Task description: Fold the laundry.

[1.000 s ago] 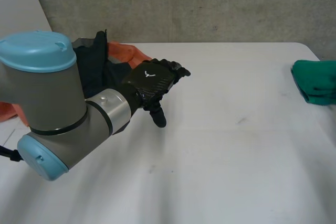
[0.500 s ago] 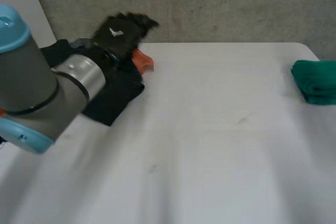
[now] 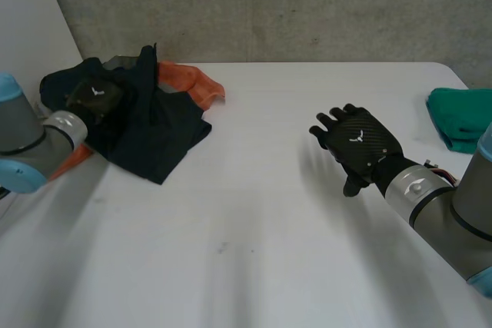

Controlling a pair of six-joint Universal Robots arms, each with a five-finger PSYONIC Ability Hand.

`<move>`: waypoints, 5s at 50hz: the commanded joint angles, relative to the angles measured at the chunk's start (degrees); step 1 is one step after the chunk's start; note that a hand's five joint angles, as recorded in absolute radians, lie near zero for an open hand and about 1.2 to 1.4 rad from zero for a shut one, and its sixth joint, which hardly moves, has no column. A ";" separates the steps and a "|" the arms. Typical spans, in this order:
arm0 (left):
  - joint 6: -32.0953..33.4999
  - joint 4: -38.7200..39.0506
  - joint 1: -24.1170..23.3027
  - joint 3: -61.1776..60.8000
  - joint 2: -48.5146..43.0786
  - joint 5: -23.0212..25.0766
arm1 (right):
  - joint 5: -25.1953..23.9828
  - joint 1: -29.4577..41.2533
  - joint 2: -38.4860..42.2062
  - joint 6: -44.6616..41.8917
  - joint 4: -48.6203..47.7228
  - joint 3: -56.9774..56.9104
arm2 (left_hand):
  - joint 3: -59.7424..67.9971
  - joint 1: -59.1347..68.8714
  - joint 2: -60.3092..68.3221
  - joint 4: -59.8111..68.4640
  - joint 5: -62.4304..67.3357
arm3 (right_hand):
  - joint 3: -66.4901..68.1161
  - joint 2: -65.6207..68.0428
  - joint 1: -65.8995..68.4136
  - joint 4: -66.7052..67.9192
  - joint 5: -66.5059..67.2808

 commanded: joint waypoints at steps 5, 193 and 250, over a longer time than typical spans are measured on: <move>0.75 -0.05 -0.32 5.50 -6.97 -0.43 | 0.18 -2.89 0.85 0.05 -0.07 1.00 | 62.82 62.90 62.82 63.25 62.02 | -2.21 -2.68 -1.71 -3.45 -3.68; -6.55 -4.35 -26.16 -8.57 7.54 -1.84 | -2.37 -8.52 0.40 5.85 44.74 -20.62 | 1.68 1.76 1.68 2.11 0.88 | -2.21 -2.68 -1.71 -3.45 -3.68; -7.07 22.19 -33.54 2.18 17.90 -27.77 | 6.78 0.10 8.06 8.31 -12.38 -44.09 | 66.42 66.50 66.42 66.85 65.62 | 67.79 67.32 68.29 66.55 66.32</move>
